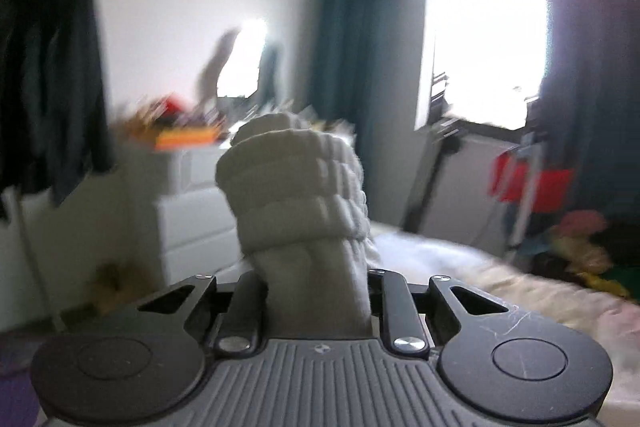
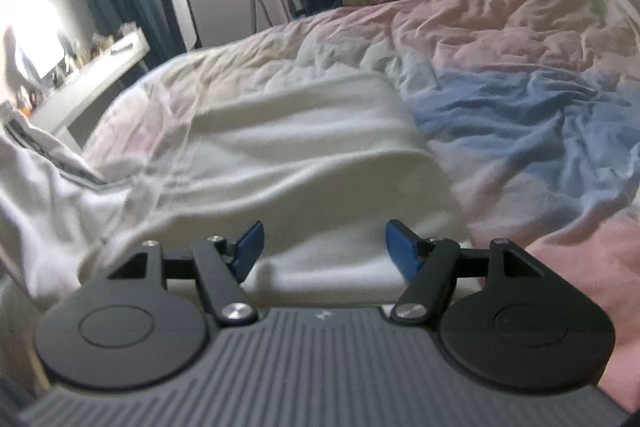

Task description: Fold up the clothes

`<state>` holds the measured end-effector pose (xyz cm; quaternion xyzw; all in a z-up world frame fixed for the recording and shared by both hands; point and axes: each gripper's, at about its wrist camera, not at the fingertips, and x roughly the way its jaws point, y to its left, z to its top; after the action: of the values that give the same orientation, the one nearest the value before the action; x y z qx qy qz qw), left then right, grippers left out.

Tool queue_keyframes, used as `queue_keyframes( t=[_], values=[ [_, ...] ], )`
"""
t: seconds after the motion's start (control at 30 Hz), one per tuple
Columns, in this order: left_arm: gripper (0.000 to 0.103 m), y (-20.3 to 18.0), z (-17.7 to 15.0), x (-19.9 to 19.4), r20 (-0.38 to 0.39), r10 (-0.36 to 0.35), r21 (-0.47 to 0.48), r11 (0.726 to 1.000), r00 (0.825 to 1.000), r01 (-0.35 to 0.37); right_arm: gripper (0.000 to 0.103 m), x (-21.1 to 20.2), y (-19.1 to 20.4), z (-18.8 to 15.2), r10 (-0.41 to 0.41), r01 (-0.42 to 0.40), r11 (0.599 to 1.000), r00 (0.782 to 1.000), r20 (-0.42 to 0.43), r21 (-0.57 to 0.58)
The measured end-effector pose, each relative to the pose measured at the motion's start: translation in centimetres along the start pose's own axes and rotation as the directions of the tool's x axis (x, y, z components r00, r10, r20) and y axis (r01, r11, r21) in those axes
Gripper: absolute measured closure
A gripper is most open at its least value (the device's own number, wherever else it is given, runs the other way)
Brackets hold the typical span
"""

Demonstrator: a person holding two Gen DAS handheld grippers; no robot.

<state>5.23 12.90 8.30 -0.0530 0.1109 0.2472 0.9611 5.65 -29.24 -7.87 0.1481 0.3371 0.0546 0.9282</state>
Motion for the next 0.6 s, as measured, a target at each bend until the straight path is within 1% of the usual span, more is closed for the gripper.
queue_keyframes(
  t=[0.07, 0.1, 0.17, 0.2, 0.3, 0.33, 0.4, 0.43, 0.5, 0.57, 0.6],
  values=[
    [0.084, -4.2, -0.2, -2.1, 0.044, -0.051, 0.039, 0.998, 0.998, 0.049, 0.033, -0.7, -0.7, 0.7, -0.024, 0.024, 0.999, 0.999, 0.022, 0.023],
    [0.084, -6.3, -0.5, -3.1, 0.065, -0.076, 0.060, 0.996, 0.995, 0.073, 0.033, -1.1, -1.2, 1.1, -0.052, 0.051, 0.998, 0.998, 0.040, 0.027],
    [0.086, -10.6, -0.9, -5.3, 0.105, -0.129, 0.103, 0.988, 0.986, 0.118, 0.033, -1.6, -2.2, 1.6, -0.109, 0.107, 0.994, 0.992, 0.060, 0.039],
    [0.087, -12.7, -1.2, -6.3, 0.124, -0.156, 0.125, 0.982, 0.980, 0.140, 0.033, -1.7, -3.0, 1.8, -0.124, 0.120, 0.991, 0.991, 0.058, 0.067],
    [0.088, -18.9, -3.5, -8.3, 0.139, -0.236, 0.162, 0.963, 0.962, 0.213, 0.033, -2.0, -5.6, 2.3, -0.167, 0.158, 0.976, 0.985, 0.051, 0.151],
    [0.088, -20.7, -4.7, -9.0, 0.140, -0.260, 0.172, 0.957, 0.955, 0.235, 0.033, -2.2, -6.4, 2.4, -0.171, 0.158, 0.970, 0.984, 0.052, 0.187],
    [0.088, -23.8, -7.6, -10.6, 0.140, -0.303, 0.189, 0.943, 0.943, 0.275, 0.033, -2.6, -8.0, 2.6, -0.180, 0.161, 0.953, 0.982, 0.055, 0.255],
    [0.088, -24.7, -8.9, -10.9, 0.126, -0.323, 0.206, 0.933, 0.938, 0.294, 0.033, -2.9, -8.5, 2.8, -0.202, 0.178, 0.946, 0.977, 0.065, 0.271],
    [0.088, -25.6, -11.3, -10.7, 0.079, -0.357, 0.251, 0.911, 0.931, 0.328, 0.033, -3.7, -8.9, 2.9, -0.247, 0.213, 0.937, 0.965, 0.093, 0.277],
    [0.088, -26.5, -13.7, -10.6, 0.031, -0.388, 0.294, 0.884, 0.921, 0.363, 0.033, -4.1, -9.5, 3.1, -0.255, 0.213, 0.932, 0.960, 0.112, 0.294],
    [0.088, -27.0, -14.9, -10.5, 0.007, -0.403, 0.315, 0.870, 0.915, 0.380, 0.033, -4.2, -9.9, 3.1, -0.244, 0.197, 0.929, 0.963, 0.116, 0.314]
  ],
)
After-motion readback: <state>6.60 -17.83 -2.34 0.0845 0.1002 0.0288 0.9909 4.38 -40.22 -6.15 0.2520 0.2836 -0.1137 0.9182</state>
